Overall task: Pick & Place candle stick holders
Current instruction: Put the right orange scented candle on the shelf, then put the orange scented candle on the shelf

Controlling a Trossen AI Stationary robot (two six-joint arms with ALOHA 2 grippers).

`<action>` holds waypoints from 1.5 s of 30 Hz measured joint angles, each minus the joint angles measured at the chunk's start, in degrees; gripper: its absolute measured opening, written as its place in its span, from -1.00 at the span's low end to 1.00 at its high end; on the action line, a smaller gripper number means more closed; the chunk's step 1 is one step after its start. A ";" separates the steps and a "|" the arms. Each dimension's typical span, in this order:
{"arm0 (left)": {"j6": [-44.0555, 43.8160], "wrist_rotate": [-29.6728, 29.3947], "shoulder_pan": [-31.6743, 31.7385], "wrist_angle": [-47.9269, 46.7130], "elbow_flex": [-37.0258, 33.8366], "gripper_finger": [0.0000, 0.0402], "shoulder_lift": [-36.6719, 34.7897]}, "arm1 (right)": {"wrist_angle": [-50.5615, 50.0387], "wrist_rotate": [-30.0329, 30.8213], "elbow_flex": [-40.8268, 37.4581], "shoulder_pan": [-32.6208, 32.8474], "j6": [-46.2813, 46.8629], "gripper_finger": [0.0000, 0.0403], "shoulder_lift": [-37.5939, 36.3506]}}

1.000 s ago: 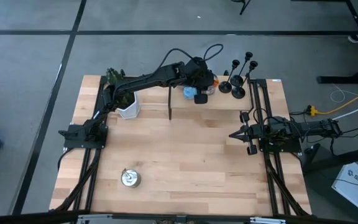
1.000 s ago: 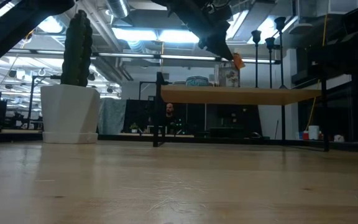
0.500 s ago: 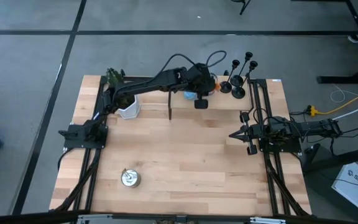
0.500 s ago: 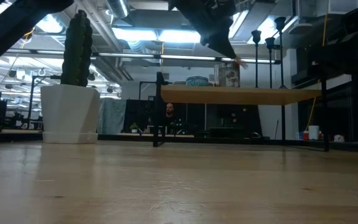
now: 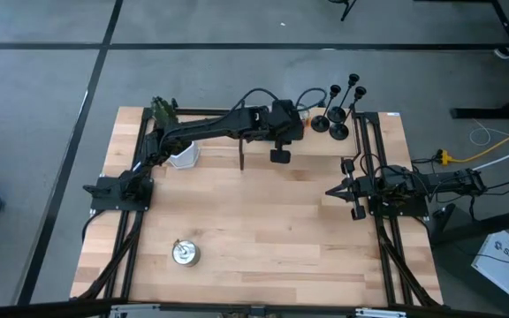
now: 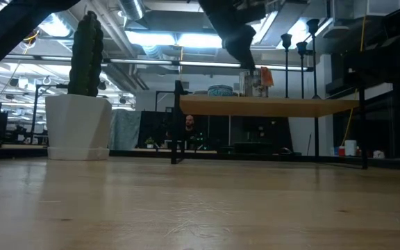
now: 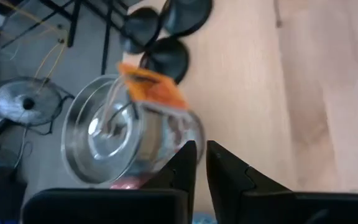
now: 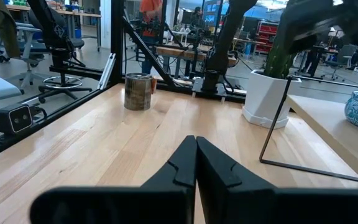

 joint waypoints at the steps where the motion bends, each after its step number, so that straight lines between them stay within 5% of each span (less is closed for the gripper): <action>1: -0.31 -0.49 0.15 -0.15 0.00 -0.86 -0.02 | 0.00 0.00 0.00 0.01 0.00 -0.95 -0.02; 29: -3.12 1.58 3.09 8.77 -1.22 -0.99 -1.01 | 0.00 0.00 0.00 -0.01 0.00 -0.95 0.01; 45: -5.35 3.55 -11.20 -12.69 -1.22 -0.99 -9.43 | 0.00 0.00 0.00 0.00 0.00 -0.95 -0.01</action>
